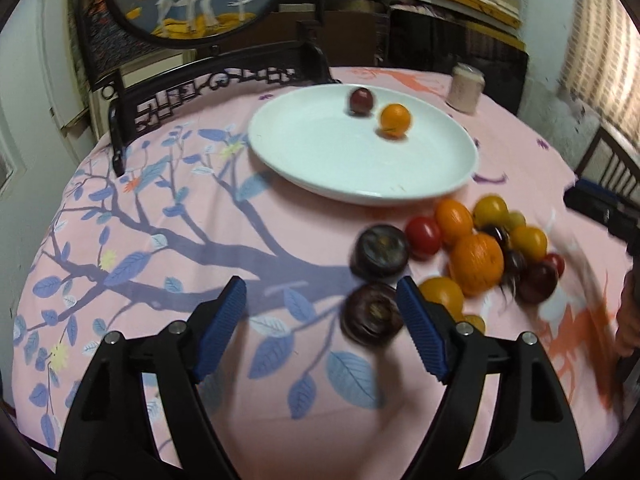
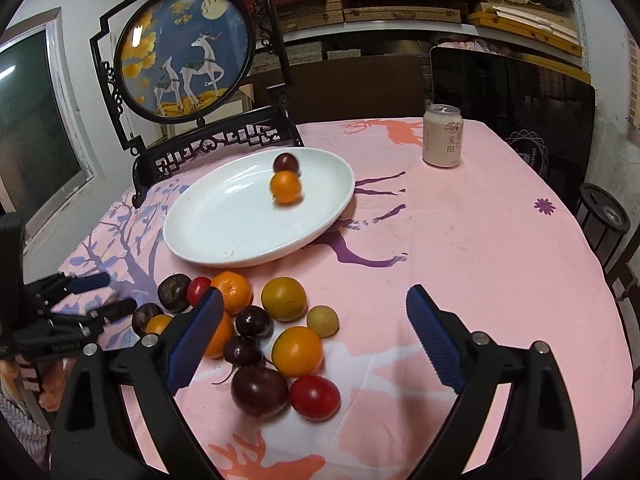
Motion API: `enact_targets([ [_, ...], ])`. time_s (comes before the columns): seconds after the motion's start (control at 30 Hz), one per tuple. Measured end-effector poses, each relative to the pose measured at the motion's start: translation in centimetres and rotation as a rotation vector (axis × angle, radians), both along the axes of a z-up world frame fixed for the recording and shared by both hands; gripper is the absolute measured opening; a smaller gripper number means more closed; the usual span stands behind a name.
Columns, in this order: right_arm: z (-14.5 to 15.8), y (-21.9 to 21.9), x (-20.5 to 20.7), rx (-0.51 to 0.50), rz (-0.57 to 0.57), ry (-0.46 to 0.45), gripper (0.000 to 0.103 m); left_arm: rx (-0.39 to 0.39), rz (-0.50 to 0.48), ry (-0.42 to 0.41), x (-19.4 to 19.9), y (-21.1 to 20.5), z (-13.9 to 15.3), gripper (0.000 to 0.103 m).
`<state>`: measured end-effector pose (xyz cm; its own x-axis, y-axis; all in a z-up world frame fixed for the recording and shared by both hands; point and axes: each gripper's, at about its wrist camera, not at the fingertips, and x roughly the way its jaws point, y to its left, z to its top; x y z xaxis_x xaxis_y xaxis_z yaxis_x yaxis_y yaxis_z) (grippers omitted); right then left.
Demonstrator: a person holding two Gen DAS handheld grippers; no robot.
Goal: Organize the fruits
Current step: 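Withdraw both open tools from the plate back toward the fruit cluster, then grasp a dark brown mangosteen with the left tool while the right tool grasps a red tomato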
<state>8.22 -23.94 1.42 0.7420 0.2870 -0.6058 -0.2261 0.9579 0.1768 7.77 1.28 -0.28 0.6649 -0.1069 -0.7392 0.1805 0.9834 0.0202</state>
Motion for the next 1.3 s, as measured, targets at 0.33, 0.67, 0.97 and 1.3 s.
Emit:
enact_targets([
  [0.33,-0.3,-0.1,0.1,0.008,0.011,0.025,0.093,0.093,-0.021,0.033,-0.1,-1.2,-1.8,0.089],
  [0.67,-0.4,-0.1,0.1,0.005,0.003,0.033,0.093,0.152,0.162,-0.012,1.2,2.1,-1.4,0.100],
  [0.97,-0.7,-0.1,0.2,0.015,0.017,0.053,0.093,0.157,0.079,-0.042,0.8,0.1,-1.3,0.099],
  [1.3,-1.8,-0.2,0.7,0.009,0.014,0.096,0.093,0.115,0.050,0.033,2.4,0.2,-2.8,0.063],
])
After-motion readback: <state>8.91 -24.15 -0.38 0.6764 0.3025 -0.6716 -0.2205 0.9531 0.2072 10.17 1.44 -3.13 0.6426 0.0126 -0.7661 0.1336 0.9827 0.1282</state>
